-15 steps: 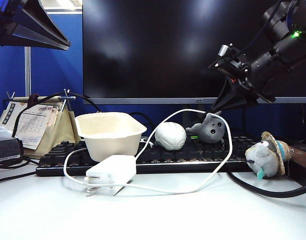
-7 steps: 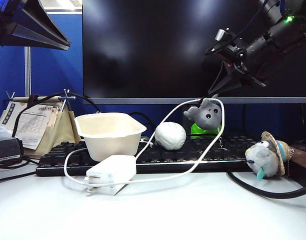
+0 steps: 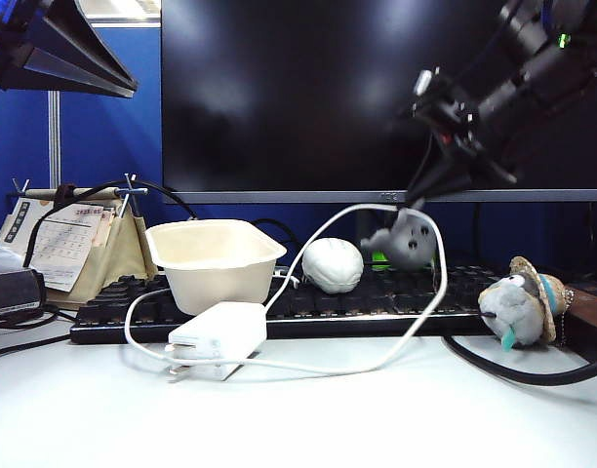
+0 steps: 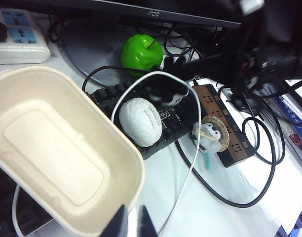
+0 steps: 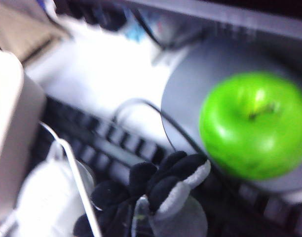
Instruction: Identity fluffy octopus among items on the table, put them into the paper lunch box.
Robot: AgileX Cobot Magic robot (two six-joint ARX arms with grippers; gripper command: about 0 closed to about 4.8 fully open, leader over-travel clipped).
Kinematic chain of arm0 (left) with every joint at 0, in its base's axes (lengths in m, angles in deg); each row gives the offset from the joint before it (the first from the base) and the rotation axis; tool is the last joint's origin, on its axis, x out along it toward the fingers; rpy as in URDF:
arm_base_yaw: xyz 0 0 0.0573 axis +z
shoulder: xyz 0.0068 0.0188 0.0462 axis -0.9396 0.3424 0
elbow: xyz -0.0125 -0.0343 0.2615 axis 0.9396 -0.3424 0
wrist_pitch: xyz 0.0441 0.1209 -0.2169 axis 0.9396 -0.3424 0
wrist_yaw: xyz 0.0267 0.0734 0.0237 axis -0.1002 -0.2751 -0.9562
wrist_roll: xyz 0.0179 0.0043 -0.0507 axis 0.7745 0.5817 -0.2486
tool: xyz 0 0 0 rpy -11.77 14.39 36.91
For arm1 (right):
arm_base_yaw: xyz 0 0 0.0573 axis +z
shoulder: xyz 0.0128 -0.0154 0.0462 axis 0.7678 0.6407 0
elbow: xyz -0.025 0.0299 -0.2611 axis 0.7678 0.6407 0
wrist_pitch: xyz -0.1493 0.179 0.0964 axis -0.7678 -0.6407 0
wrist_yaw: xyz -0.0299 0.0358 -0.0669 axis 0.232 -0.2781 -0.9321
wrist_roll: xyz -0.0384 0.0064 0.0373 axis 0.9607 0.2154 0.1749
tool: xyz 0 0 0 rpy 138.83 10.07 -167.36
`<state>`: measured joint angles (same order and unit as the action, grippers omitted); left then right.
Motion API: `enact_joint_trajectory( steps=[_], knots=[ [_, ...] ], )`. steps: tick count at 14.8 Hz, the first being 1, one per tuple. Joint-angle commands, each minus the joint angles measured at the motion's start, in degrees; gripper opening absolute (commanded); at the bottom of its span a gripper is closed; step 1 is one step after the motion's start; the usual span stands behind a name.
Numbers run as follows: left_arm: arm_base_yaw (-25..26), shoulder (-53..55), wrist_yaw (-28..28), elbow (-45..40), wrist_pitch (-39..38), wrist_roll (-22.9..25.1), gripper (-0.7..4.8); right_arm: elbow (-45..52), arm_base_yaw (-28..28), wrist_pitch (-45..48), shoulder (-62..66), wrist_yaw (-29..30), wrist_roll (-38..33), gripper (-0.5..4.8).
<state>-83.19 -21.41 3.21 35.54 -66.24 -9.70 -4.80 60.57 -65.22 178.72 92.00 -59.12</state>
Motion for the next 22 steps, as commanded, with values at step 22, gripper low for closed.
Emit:
enact_joint_trajectory(
  steps=[22],
  knots=[
    [0.02, -0.15, 0.04, 0.37, -1.73, 0.24, 0.4, -0.33, -2.91, 19.74, 10.56, -6.69, -2.43, -0.05]
  ],
)
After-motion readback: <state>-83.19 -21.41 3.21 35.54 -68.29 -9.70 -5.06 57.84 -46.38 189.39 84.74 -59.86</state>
